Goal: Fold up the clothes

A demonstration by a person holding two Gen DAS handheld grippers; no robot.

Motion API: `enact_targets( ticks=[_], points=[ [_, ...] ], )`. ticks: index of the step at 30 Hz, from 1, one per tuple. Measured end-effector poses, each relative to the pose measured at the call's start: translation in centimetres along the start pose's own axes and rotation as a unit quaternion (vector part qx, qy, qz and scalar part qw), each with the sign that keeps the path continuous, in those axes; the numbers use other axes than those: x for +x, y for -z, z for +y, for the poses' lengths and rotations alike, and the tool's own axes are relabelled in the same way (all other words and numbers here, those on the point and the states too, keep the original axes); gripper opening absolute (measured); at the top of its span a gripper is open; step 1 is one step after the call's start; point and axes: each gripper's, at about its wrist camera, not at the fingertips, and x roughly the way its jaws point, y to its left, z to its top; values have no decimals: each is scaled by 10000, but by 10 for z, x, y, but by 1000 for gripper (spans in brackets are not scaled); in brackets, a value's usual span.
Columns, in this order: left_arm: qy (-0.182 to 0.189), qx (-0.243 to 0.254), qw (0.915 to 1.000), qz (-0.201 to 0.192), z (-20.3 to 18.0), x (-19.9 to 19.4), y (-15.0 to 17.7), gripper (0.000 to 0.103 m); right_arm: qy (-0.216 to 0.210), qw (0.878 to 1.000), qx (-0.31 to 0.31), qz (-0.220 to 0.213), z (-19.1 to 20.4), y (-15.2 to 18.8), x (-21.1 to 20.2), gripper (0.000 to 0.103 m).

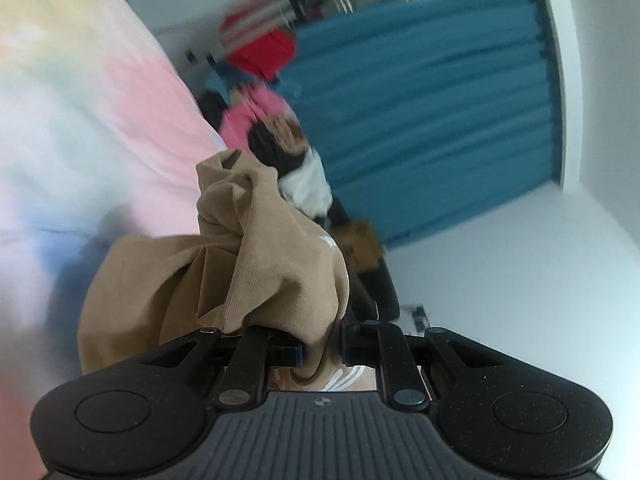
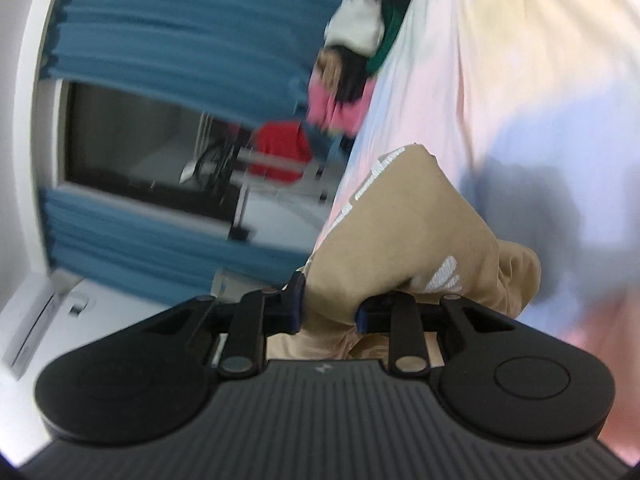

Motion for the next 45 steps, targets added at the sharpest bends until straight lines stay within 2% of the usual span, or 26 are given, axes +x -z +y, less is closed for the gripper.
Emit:
enact_targets(
  ticks=[5, 8, 12, 15, 17, 20, 23, 25, 28, 31, 33, 35, 37, 38, 40, 41, 42, 44, 45],
  points=[
    [132, 505, 9982, 302, -43, 114, -10, 16, 371, 9959, -471, -674, 12, -84, 12, 27],
    [218, 814, 9955, 431, -53, 170, -7, 17, 503, 9893, -861, -1068, 14, -118, 20, 27],
    [-32, 1152, 9905, 745, -39, 223, 10, 17, 947, 9767, -1397, -1327, -13, -125, 38, 27],
    [-415, 1306, 9853, 1019, -7, 235, 31, 17, 1354, 9710, -1513, -1262, -55, -115, 47, 27],
    [-633, 1361, 9812, 1214, 15, 233, 46, 17, 1592, 9693, -1500, -1123, -82, -104, 52, 27],
    [-828, 1669, 9720, 1429, 41, 223, 61, 17, 1710, 9717, -1327, -943, -108, -84, 58, 27],
    [-953, 1982, 9628, 1569, 61, 206, 70, 17, 1928, 9722, -1154, -664, -123, -62, 51, 26],
    [-1063, 1950, 9606, 1671, 73, 194, 76, 18, 2020, 9734, -962, -484, -129, -44, 41, 26],
    [-1223, 2068, 9552, 1728, 82, 184, 84, 23, 2136, 9732, -818, -245, -139, -29, 37, 27],
    [-1383, 2214, 9497, 1729, 77, 171, 90, 30, 2154, 9755, -414, -162, -142, -29, 31, 33],
    [-1512, 2440, 9429, 1690, 59, 158, 90, 38, 2397, 9707, -168, -60, -134, -32, 21, 36],
    [-1574, 2694, 9354, 1662, 40, 138, 92, 55, 2675, 9632, -258, 60, -116, -32, 11, 36],
    [-1620, 2956, 9281, 1579, 16, 120, 92, 68, 2776, 9588, -590, 121, -93, -29, 0, 36],
    [-1643, 3138, 9237, 1458, 4, 112, 91, 81, 2805, 9565, -794, 118, -81, -26, -7, 36],
    [-1679, 3543, 9123, 1181, -24, 96, 90, 96, 2751, 9543, -1165, 86, -58, -21, -23, 36],
    [-1668, 3716, 9072, 1054, -36, 86, 89, 102, 2712, 9530, -1347, 60, -45, -19, -31, 40],
    [-1634, 3860, 9029, 952, -48, 77, 89, 103, 2671, 9514, -1530, 33, -32, -17, -39, 48],
    [-1504, 4065, 8972, 847, -69, 60, 90, 103, 2544, 9487, -1869, -170, -10, -10, -57, 95],
    [-1475, 4161, 8939, 780, -79, 49, 91, 103, 2489, 9461, -2046, -320, 2, -6, -63, 103]
  ],
)
